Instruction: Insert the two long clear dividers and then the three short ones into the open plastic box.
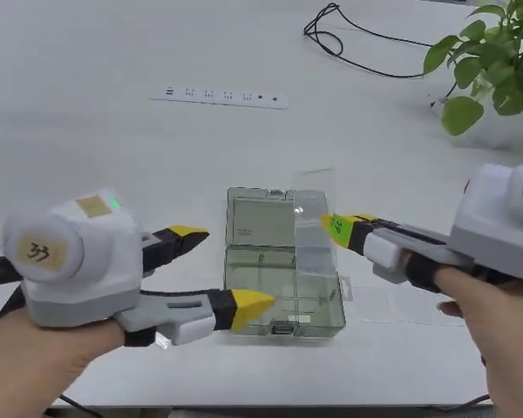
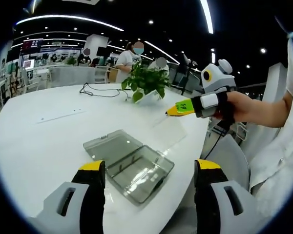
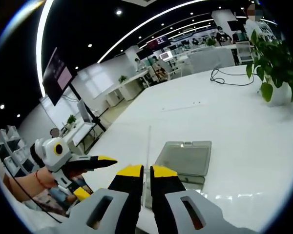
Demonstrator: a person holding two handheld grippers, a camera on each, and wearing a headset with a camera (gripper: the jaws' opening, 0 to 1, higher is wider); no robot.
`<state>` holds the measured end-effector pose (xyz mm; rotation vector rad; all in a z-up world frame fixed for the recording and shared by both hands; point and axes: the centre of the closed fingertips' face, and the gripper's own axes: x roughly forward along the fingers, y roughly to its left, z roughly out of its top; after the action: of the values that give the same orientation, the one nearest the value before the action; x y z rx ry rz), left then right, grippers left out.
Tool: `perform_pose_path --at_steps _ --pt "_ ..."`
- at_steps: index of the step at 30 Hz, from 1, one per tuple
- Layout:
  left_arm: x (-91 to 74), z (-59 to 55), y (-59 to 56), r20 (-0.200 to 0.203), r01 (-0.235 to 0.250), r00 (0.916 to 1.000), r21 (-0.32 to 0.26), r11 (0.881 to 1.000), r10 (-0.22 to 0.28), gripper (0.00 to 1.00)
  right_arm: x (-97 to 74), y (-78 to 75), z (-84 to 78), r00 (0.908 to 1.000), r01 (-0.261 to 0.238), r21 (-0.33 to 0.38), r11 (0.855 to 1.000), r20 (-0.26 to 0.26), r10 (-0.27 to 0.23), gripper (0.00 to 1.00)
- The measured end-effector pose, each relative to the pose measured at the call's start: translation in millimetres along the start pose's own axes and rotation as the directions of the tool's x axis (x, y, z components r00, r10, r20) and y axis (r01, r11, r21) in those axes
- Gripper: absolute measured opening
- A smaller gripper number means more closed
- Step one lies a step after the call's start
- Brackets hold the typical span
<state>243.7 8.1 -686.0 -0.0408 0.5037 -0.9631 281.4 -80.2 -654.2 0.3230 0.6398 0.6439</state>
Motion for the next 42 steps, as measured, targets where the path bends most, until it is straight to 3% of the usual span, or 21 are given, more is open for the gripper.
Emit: perform_pose_path --at_steps 6,13,17,20,25,28,31,34,42 --pt "-6.1 -13.8 1.8 -0.036 0.023 0.9991 0.068 0.997 -0.021 0.88 2.8 -14.0 -11.4 0.9958 0.067 0.019 0.998 -0.064 -0.066 0.06" --pt "-11.0 -29.0 7.3 -0.065 0.046 0.9971 0.123 0.991 -0.038 1.0 8.6 -27.8 -24.5 0.9816 0.134 0.046 0.99 -0.144 -0.126 0.06" --pt "-13.4 -37.8 11.2 -0.085 0.06 0.9952 0.149 0.987 -0.047 1.0 12.7 -33.7 -34.3 0.9685 0.165 0.059 0.985 -0.199 -0.15 0.06" --pt "-14.8 -44.3 14.7 -0.103 0.066 0.9934 0.156 0.985 -0.05 1.0 16.1 -38.4 -44.3 0.951 0.2 0.062 0.978 -0.253 -0.178 0.06" --pt "-15.6 -48.5 18.7 -0.106 0.072 0.9927 0.145 0.987 -0.057 1.0 21.5 -44.2 -55.7 0.9305 0.244 0.099 0.965 -0.304 -0.204 0.06" --pt "-15.3 -48.5 18.2 -0.103 0.079 0.9926 0.144 0.986 -0.064 1.0 25.0 -55.3 -69.2 0.911 0.272 0.1 0.957 -0.347 -0.222 0.06" --pt "-13.8 -50.1 19.2 -0.103 0.085 0.9921 0.144 0.986 -0.071 1.0 27.8 -59.0 -77.9 0.898 0.294 0.118 0.948 -0.374 -0.232 0.06" --pt "-12.3 -51.6 19.6 -0.105 0.092 0.9914 0.136 0.986 -0.078 1.0 32.9 -67.2 -86.0 0.8908 0.307 0.135 0.942 -0.389 -0.234 0.06" --pt "-9.2 -54.5 18.1 -0.105 0.11 0.9897 0.13 0.985 -0.097 1.0 36.9 -71.2 -90.6 0.8787 0.328 0.158 0.931 -0.413 -0.24 0.06"
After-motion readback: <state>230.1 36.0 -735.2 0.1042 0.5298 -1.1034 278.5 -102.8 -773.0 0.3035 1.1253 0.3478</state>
